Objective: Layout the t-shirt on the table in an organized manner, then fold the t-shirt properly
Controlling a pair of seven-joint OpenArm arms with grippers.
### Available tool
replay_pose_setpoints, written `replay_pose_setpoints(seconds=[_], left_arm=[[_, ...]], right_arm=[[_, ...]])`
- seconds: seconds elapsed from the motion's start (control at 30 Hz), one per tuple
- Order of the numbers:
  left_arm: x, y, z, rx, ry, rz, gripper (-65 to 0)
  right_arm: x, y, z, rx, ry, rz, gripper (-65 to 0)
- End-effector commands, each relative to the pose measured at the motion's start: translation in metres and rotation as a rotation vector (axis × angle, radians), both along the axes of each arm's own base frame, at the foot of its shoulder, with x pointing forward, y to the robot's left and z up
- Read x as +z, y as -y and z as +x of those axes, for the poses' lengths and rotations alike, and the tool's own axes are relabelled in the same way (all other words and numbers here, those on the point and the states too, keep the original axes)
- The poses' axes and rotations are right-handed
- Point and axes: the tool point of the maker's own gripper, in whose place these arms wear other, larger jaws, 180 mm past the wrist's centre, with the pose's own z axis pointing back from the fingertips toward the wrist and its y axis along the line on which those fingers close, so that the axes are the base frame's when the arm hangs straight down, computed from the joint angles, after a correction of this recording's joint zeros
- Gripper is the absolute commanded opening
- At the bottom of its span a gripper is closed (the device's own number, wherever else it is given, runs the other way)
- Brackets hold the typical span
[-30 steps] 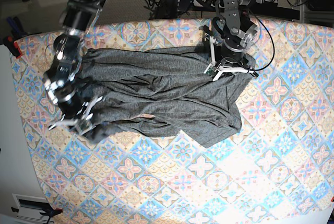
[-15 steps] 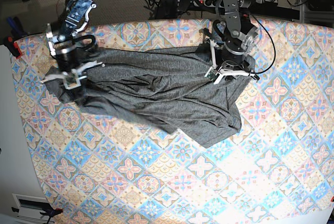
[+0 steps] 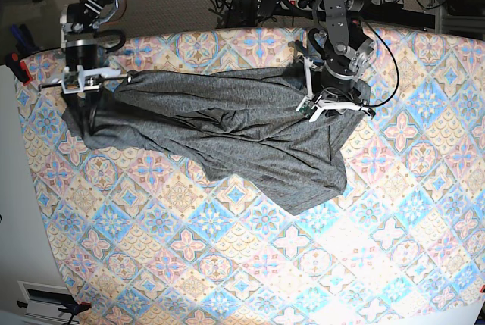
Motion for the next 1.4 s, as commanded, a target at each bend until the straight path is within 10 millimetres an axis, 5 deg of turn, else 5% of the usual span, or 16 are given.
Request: replay_pose_setpoints(seconds=[0.0,0.37,0.5,0.73,0.9,1.0,1.17,1.37], left_arm=[[0.011,0.008,0.007,-0.012,0.045,-0.02,-53.9],[0.032,0.02,0.033,-0.044,0.121,-0.029,-53.9],[0.032,0.023,0.033,-0.052,0.12,-0.031,-53.9],[0.031,0.023,0.033,-0.052,0.115,-0.03,-53.9],[0.031,0.023,0.033,-0.052,0.115,-0.03,-53.9],[0.031,0.023,0.033,-0.052,0.115,-0.03,-53.9],[0.026,0.024,0.032,-0.054,0.101,-0.033,-53.7],[0.02,0.025,0.031,-0.056,0.085,-0.036,-53.7]], right_arm=[[0.01,0.002,-0.002,0.001,0.048,0.004,-65.0],[-0.02,-0.003,-0.027,0.008,0.067,0.122,-65.0],[-0.045,-0.008,-0.032,0.023,-0.003,0.126,-65.0],[-0.053,-0.002,-0.035,0.012,-0.049,0.083,-64.9],[-0.038,-0.001,-0.032,0.019,-0.011,0.054,-41.2],[-0.014,0.004,-0.029,0.007,0.066,0.045,-33.0],[0.028,0.006,-0.026,0.004,0.194,0.022,-29.6],[0.043,-0.012,-0.017,0.066,0.233,0.009,-29.5]])
